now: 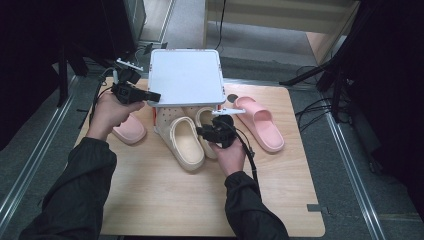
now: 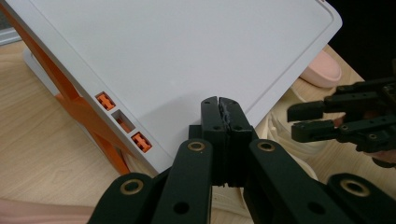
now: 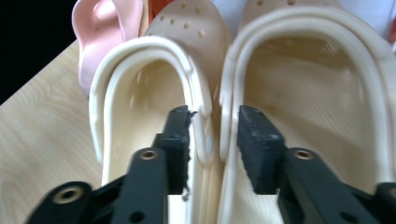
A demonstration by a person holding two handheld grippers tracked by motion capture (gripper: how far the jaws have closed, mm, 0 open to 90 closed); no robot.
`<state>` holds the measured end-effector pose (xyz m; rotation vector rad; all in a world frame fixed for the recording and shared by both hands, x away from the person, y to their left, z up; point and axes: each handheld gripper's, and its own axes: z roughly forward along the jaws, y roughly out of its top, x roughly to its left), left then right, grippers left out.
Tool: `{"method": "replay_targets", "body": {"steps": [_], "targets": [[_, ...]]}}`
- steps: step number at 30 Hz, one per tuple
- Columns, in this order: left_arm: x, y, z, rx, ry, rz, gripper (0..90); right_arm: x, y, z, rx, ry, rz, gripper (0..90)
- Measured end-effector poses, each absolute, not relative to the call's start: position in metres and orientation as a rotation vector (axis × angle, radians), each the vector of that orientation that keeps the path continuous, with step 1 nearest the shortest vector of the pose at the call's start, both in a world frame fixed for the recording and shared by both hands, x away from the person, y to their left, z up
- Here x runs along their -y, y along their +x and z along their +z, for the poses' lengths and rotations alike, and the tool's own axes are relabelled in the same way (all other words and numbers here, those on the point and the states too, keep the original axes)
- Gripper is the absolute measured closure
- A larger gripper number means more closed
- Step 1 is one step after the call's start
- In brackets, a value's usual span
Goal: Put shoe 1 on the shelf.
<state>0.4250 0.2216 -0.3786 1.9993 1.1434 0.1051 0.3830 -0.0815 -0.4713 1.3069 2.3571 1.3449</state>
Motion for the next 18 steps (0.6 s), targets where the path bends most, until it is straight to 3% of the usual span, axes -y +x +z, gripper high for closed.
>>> {"method": "replay_targets", "body": {"steps": [5,18], "targets": [[-0.221,0.425,-0.379,-1.145,2.000,0.110,89.6,0.095,0.368,-0.468,-2.390,1.268,1.358,90.0],[-0.220,0.424,-0.378,-1.145,2.003,0.124,89.6,0.099,0.328,-0.478,-2.487,1.166,1.352,90.0]]}}
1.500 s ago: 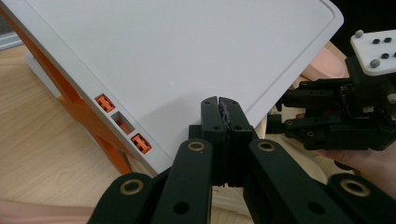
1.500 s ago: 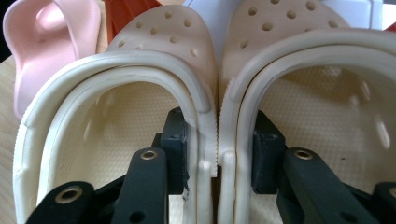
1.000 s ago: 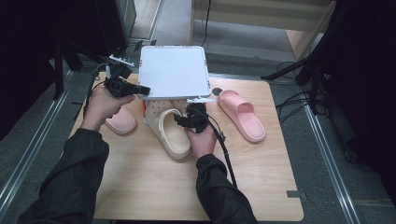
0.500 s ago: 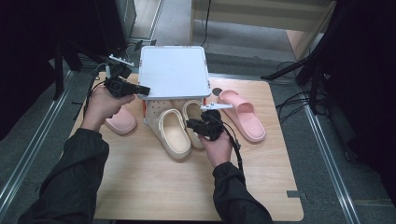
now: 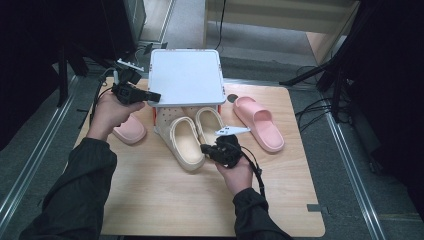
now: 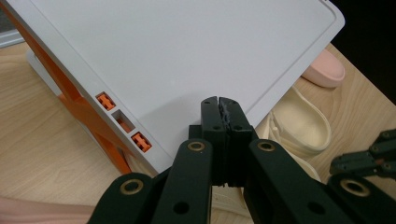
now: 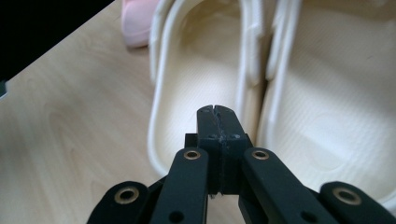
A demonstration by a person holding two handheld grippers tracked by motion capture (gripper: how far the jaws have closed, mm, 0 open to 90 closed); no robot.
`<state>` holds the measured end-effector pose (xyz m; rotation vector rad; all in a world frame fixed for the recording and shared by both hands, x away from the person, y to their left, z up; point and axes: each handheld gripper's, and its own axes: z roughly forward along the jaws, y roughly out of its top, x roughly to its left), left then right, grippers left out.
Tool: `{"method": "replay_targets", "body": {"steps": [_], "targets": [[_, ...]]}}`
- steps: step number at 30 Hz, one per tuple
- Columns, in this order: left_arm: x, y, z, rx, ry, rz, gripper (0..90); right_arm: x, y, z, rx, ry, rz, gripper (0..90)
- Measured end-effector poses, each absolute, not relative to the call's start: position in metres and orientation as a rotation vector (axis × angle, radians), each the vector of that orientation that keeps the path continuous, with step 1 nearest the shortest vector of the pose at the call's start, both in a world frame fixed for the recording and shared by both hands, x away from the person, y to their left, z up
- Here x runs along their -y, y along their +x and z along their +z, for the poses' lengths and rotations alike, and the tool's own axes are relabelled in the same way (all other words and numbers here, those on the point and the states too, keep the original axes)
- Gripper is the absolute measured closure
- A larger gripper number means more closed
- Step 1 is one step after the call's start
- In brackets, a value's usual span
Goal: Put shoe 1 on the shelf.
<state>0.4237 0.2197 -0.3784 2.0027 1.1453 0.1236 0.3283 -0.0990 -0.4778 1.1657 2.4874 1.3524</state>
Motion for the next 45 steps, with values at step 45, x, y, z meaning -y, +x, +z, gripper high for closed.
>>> {"method": "replay_targets", "body": {"steps": [45], "targets": [[-0.217,0.422,-0.378,-1.155,2.006,0.139,89.6,0.039,0.321,-0.504,-2.568,1.018,1.297,90.0]]}}
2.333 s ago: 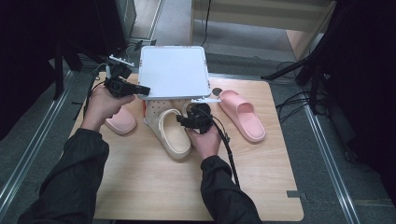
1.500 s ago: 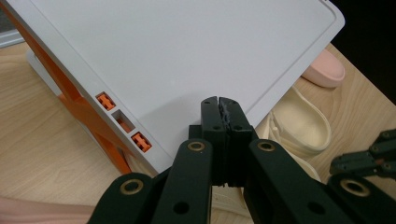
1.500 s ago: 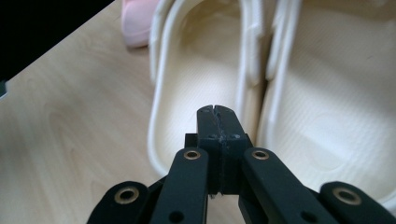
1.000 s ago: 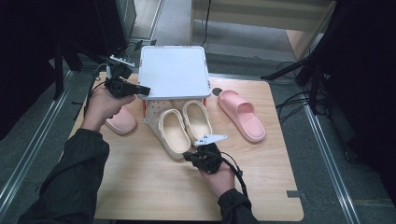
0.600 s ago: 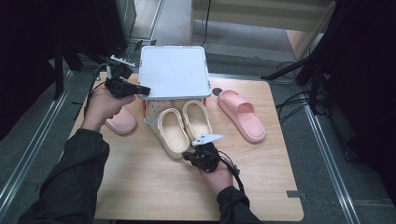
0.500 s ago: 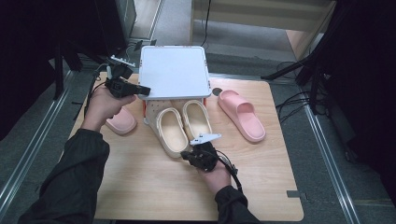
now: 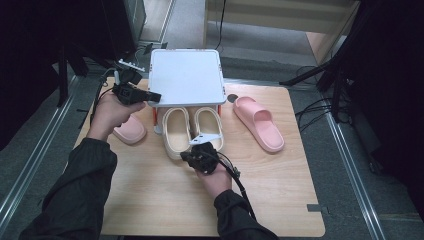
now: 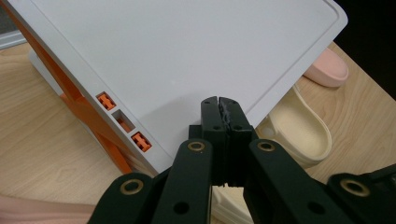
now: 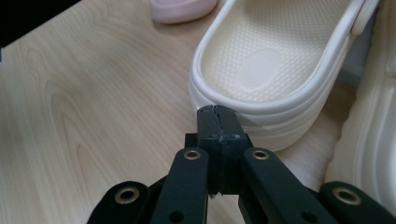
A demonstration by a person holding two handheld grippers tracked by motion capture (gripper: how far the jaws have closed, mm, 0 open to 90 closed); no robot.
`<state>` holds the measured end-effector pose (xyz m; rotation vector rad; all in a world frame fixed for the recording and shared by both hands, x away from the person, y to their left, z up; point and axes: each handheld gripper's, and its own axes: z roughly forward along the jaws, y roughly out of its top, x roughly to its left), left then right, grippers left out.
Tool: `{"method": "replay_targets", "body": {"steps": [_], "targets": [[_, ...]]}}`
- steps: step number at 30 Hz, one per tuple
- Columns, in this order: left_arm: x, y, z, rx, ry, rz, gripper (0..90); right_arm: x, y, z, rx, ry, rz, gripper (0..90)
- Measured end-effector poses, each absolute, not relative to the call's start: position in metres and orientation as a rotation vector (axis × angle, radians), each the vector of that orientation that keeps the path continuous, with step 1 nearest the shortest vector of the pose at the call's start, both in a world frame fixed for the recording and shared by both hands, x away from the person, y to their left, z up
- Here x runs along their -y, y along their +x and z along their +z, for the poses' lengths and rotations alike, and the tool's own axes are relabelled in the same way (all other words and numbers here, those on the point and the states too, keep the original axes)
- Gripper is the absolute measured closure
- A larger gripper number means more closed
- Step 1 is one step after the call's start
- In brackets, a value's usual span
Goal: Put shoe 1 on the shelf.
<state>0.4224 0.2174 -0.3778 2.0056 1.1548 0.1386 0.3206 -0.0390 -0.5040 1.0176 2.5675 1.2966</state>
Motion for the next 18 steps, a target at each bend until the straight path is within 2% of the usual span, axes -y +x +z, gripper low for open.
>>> {"method": "replay_targets", "body": {"steps": [18], "targets": [[-0.218,0.423,-0.378,-1.156,2.003,0.133,89.6,0.008,0.362,-0.509,-2.438,1.151,1.320,90.0]]}}
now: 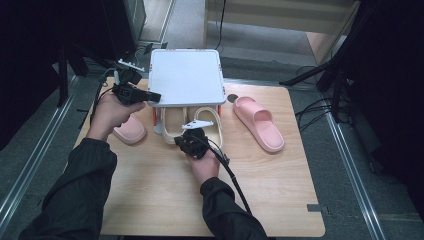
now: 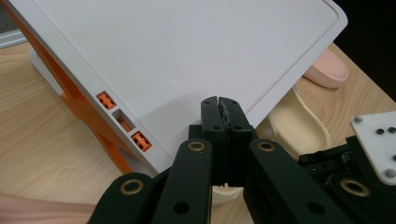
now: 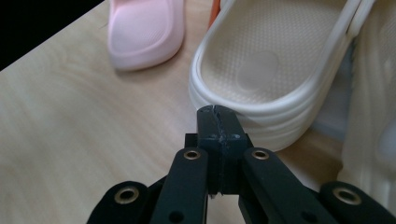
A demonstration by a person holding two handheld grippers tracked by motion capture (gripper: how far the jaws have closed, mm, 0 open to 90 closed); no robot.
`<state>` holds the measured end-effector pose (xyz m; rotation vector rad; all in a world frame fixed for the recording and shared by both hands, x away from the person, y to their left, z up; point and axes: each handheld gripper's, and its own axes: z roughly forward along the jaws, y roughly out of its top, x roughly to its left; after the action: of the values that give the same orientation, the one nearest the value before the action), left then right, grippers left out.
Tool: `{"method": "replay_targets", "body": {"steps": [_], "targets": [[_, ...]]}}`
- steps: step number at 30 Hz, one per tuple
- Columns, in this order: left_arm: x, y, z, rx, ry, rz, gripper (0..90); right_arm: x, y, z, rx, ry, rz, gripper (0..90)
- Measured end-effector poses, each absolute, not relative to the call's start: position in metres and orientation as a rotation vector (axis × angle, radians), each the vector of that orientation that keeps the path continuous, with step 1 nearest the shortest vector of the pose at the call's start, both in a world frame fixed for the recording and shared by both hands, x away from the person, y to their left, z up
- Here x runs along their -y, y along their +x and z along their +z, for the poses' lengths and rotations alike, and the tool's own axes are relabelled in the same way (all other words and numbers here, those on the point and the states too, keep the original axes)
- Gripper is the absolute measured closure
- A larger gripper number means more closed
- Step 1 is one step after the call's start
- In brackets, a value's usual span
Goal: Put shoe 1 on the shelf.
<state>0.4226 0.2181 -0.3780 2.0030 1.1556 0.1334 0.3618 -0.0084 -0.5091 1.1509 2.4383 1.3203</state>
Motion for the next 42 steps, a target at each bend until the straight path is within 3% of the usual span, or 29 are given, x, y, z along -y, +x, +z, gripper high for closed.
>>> {"method": "replay_targets", "body": {"steps": [11,20,30,42], "targets": [[-0.218,0.423,-0.378,-1.155,2.001,0.131,89.6,-0.008,0.385,-0.511,-2.377,1.168,1.374,90.0],[-0.219,0.423,-0.378,-1.162,2.001,0.132,89.5,-0.004,0.371,-0.506,-2.446,1.140,1.316,90.0],[-0.219,0.422,-0.378,-1.171,1.990,0.126,89.6,0.031,0.327,-0.496,-2.466,1.121,1.371,90.0],[-0.219,0.422,-0.378,-1.170,1.993,0.131,89.5,0.080,0.310,-0.497,-2.459,1.174,1.327,90.0]]}}
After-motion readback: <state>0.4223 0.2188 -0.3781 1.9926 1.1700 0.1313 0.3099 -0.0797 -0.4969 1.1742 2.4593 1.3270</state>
